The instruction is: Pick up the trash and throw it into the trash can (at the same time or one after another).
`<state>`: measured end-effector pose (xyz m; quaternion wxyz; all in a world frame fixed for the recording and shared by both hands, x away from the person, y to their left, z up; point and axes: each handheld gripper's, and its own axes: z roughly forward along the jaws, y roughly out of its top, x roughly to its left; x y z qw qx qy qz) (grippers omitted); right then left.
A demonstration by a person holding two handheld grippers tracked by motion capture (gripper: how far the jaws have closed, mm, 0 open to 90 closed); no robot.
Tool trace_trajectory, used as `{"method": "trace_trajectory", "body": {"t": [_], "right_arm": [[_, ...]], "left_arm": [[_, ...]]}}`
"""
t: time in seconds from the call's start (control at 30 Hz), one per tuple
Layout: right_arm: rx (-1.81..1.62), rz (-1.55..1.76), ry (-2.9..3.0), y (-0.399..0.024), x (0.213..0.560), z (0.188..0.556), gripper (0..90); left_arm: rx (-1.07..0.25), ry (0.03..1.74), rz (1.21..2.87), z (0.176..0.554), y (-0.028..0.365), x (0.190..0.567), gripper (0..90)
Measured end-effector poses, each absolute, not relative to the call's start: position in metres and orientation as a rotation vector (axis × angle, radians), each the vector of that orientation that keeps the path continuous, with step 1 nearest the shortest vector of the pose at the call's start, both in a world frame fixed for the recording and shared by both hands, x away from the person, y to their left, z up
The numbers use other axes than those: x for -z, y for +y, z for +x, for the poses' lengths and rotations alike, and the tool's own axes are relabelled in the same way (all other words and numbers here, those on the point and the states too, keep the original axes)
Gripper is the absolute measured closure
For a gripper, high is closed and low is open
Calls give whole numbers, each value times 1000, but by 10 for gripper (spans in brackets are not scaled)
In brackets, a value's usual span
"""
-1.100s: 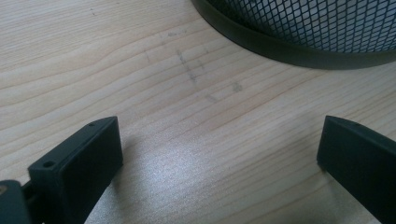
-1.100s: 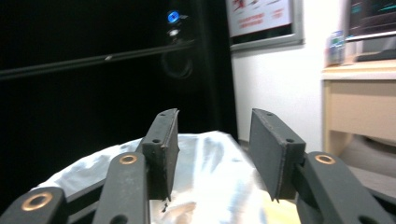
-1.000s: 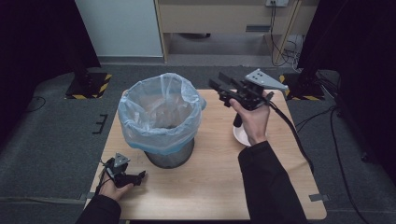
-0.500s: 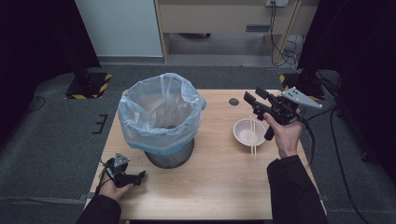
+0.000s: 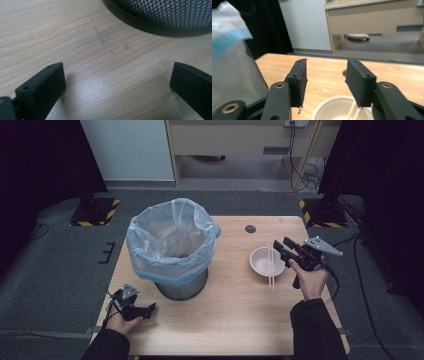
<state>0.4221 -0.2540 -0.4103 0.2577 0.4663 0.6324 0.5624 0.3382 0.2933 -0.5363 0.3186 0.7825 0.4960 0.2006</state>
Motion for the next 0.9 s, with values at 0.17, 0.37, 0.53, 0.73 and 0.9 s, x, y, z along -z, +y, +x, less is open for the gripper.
{"method": "trace_trajectory", "body": {"t": [0.17, 0.37, 0.53, 0.73, 0.9], "right_arm": [[-1450, 1313, 1754, -257, 428, 427, 589], [-1371, 1370, 1787, -259, 447, 432, 624], [-1315, 1400, 1819, -258, 458, 437, 650], [-1240, 1447, 1861, -258, 472, 440, 691], [-1186, 1473, 1898, -256, 482, 444, 704]], "left_arm": [[-527, 1304, 2058, 338, 293, 536, 0], [-528, 1305, 2058, 338, 293, 536, 0], [-528, 1305, 2058, 338, 293, 536, 0], [-528, 1305, 2058, 338, 293, 536, 0], [-528, 1305, 2058, 338, 293, 536, 0]]}}
